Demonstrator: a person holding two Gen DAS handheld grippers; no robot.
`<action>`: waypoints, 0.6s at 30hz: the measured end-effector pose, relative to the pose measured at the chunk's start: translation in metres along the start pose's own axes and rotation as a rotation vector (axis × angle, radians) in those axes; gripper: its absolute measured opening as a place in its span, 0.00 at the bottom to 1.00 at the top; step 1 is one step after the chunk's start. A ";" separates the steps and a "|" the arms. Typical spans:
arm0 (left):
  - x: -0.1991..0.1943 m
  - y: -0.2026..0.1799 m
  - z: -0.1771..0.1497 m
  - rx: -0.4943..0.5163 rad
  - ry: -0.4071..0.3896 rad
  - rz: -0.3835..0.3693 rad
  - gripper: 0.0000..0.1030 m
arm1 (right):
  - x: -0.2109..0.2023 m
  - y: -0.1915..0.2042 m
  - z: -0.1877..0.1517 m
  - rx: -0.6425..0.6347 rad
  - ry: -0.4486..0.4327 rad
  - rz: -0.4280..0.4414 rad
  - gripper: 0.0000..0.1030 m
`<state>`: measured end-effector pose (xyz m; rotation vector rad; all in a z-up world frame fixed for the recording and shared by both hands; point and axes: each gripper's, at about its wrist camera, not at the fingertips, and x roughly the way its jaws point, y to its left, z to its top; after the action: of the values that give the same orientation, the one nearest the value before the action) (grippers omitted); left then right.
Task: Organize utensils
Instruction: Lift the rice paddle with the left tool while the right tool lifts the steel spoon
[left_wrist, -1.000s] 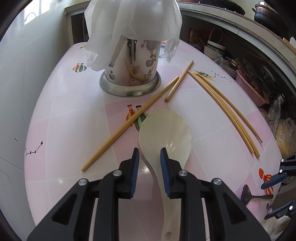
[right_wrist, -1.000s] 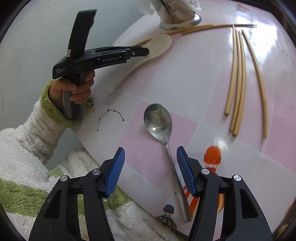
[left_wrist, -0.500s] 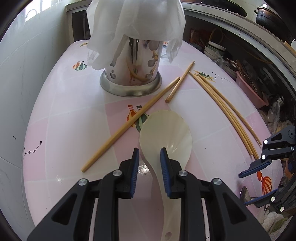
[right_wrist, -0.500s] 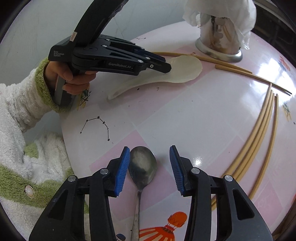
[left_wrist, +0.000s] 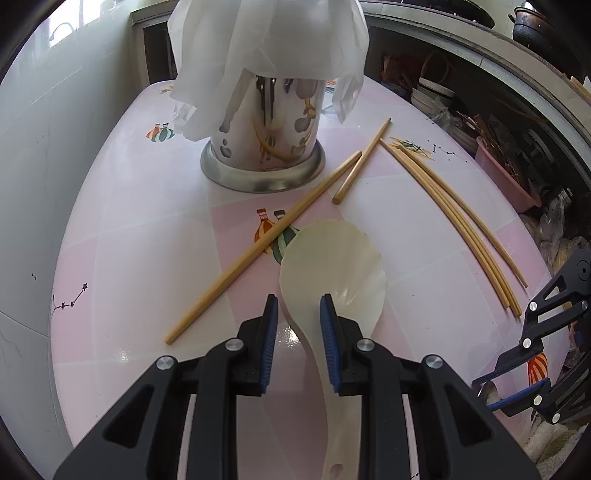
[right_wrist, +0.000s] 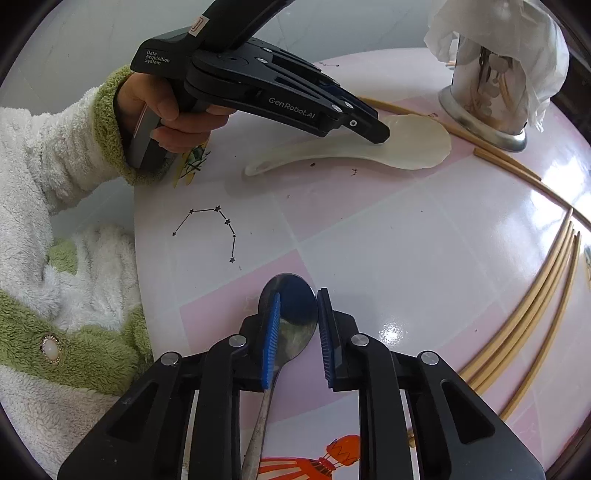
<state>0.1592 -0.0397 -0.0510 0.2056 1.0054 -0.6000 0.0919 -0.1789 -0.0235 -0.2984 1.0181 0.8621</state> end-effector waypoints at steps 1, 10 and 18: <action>0.000 0.000 0.000 0.001 0.000 0.003 0.22 | 0.000 0.001 -0.001 -0.002 -0.012 -0.024 0.13; 0.003 -0.003 0.001 0.007 -0.002 0.027 0.22 | -0.023 -0.003 -0.015 0.122 -0.143 -0.133 0.01; -0.001 -0.006 -0.004 -0.018 0.015 0.079 0.22 | -0.040 -0.034 -0.038 0.343 -0.231 -0.244 0.00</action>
<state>0.1520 -0.0427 -0.0515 0.2334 1.0123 -0.5183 0.0841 -0.2424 -0.0148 -0.0275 0.8737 0.4777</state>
